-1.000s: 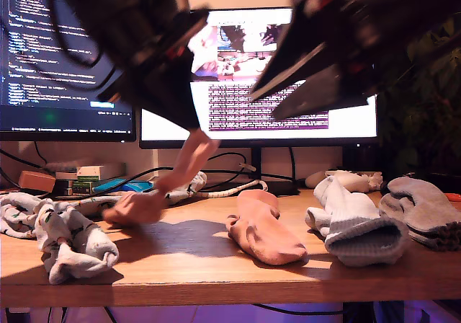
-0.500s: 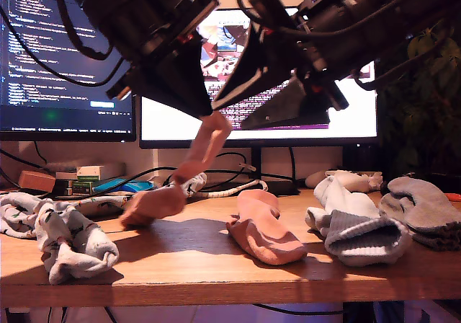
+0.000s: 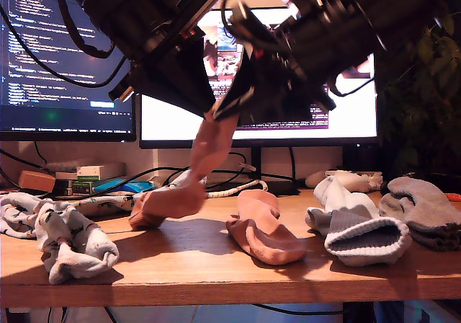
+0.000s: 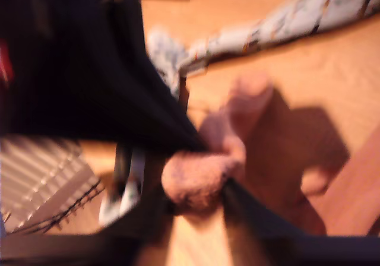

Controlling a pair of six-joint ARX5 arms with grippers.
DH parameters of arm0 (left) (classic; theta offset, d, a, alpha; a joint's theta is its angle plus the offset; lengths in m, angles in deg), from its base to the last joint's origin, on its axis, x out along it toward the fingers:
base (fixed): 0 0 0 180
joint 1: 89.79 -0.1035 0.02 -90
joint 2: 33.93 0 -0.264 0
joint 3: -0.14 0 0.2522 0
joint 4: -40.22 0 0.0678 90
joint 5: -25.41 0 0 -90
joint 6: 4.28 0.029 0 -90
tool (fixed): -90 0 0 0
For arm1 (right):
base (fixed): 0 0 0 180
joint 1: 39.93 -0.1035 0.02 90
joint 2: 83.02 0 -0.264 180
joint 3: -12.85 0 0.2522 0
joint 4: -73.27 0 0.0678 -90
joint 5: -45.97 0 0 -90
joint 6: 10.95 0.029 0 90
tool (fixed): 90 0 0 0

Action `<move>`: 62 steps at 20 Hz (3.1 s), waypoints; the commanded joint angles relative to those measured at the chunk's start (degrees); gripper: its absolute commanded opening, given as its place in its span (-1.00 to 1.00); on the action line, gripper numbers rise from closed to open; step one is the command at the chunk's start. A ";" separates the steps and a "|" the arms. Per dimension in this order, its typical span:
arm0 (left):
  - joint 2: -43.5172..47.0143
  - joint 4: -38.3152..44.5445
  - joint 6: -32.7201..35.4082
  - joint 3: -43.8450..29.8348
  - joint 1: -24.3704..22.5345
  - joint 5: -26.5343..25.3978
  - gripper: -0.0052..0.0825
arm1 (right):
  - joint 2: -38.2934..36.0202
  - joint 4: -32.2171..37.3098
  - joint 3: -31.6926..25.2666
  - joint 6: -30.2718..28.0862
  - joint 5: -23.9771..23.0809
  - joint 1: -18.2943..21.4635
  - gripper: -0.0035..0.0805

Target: Pair up the socks based on colour and pattern, by placing them on top of one another

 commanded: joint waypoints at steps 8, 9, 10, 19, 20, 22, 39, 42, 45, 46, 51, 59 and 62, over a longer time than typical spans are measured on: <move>0.72 -0.81 4.61 0.15 -0.26 0.20 -0.41 | -0.07 -6.05 1.03 -1.77 -1.40 1.42 -0.95; 0.85 -0.70 4.63 0.17 -0.26 0.09 -0.41 | -0.07 -6.69 1.03 -1.99 -1.33 1.79 -0.95; 1.25 -0.79 4.66 0.20 -0.55 -0.24 -0.41 | -0.07 -7.10 1.03 -2.10 -1.29 2.08 -0.95; 1.95 -8.04 14.93 0.20 -6.71 -16.31 -0.52 | -1.92 -18.80 6.54 -3.43 0.59 2.51 -0.95; 1.86 -7.96 14.93 0.20 -7.56 -17.35 -0.52 | -2.01 -21.92 8.57 -3.89 0.68 2.51 -0.95; 1.36 -6.78 15.96 0.20 -9.49 -19.04 -0.52 | -2.03 -28.24 13.22 -4.90 0.68 2.51 -0.95; -18.12 10.93 30.21 0.20 -16.50 -25.77 0.01 | -2.03 -48.28 35.39 -9.33 -2.64 2.54 -0.95; -18.93 13.81 32.30 0.20 -16.50 -30.47 0.01 | -2.03 -49.29 37.70 -9.68 -2.67 2.51 -0.95; -18.93 15.43 34.21 0.20 -16.48 -31.01 -0.20 | -2.03 -49.46 38.66 -10.51 -2.82 2.54 -0.95; -19.04 14.84 34.21 0.20 -16.48 -30.99 -0.35 | -2.03 -49.62 38.71 -10.58 -3.06 2.60 -0.95; -19.02 11.91 29.11 0.70 -15.72 -26.03 -0.93 | -2.01 -49.03 38.75 -11.15 -6.67 3.54 -0.95; -19.02 1.40 18.14 5.25 -10.95 -18.64 -0.93 | -1.97 -48.22 38.75 -12.59 -8.96 5.86 -0.95; -19.02 2.36 21.31 6.67 -11.28 -25.14 -0.59 | -1.97 -49.72 38.75 -12.61 -8.96 5.84 -0.95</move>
